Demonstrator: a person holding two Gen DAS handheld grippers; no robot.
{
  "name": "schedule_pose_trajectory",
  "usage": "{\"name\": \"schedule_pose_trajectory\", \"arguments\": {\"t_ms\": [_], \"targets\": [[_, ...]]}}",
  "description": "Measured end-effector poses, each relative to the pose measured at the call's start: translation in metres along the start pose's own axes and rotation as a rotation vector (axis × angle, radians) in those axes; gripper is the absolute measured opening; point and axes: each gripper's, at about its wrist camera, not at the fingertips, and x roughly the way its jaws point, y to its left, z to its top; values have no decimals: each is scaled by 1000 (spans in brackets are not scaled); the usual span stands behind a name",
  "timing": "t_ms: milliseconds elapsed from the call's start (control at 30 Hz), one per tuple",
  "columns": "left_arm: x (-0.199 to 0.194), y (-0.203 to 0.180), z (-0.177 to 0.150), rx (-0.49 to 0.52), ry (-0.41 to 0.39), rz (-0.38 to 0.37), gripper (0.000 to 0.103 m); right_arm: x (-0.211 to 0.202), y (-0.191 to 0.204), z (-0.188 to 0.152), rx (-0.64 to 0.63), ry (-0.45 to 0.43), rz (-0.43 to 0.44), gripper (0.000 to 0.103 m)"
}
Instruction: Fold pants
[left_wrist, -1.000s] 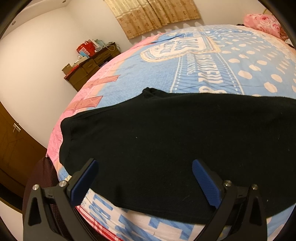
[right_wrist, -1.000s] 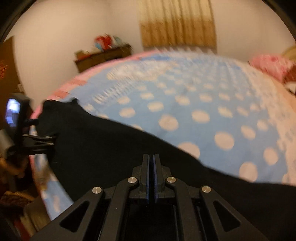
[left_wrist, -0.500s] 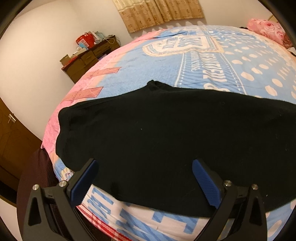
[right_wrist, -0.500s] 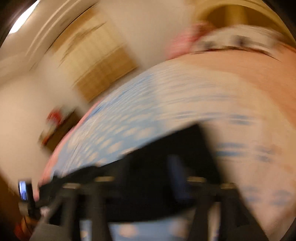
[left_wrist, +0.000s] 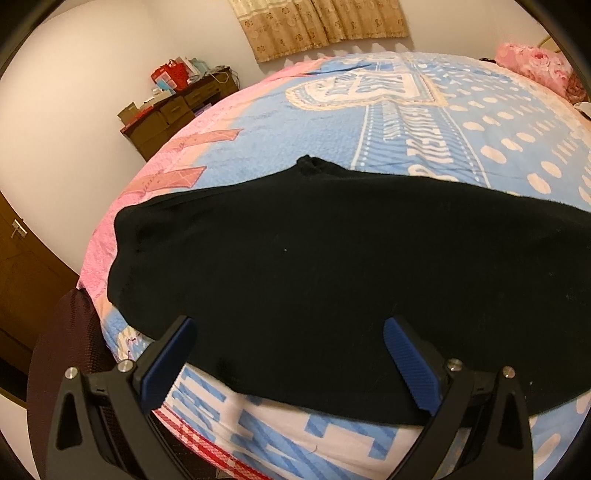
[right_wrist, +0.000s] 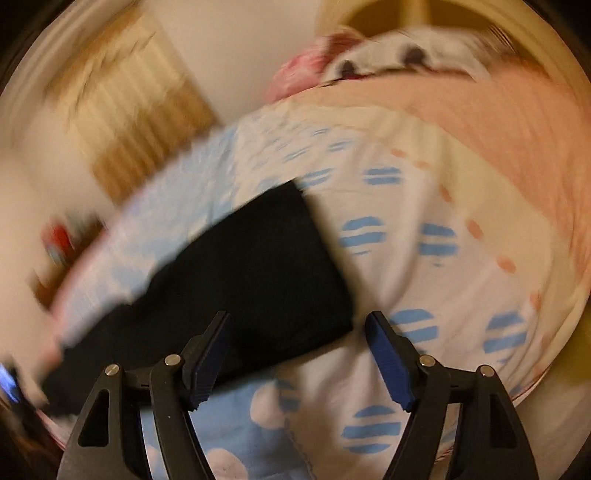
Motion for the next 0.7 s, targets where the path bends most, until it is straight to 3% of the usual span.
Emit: {"name": "schedule_pose_trajectory", "arguments": {"t_ms": [167, 233, 267, 333, 400, 567, 700], "targets": [[1, 3, 0, -1, -2, -30, 103, 0, 32, -13, -51, -15, 24, 69], [3, 6, 0, -9, 3, -45, 103, 3, 16, -7, 80, -35, 91, 69], [4, 7, 0, -13, 5, -52, 103, 3, -5, -6, 238, -50, 162, 66], [5, 9, 1, -18, 8, -63, 103, 5, -33, -12, 445, -75, 240, 49], [6, 10, 2, -21, 8, -72, 103, 9, -55, -26, 588, -76, 275, 12], [8, 14, 1, -36, 10, -99, 103, 6, -46, -19, 478, -46, 245, 9], [6, 29, 5, -79, 2, -76, 103, -19, -4, 13, 298, -101, 217, 8]]}}
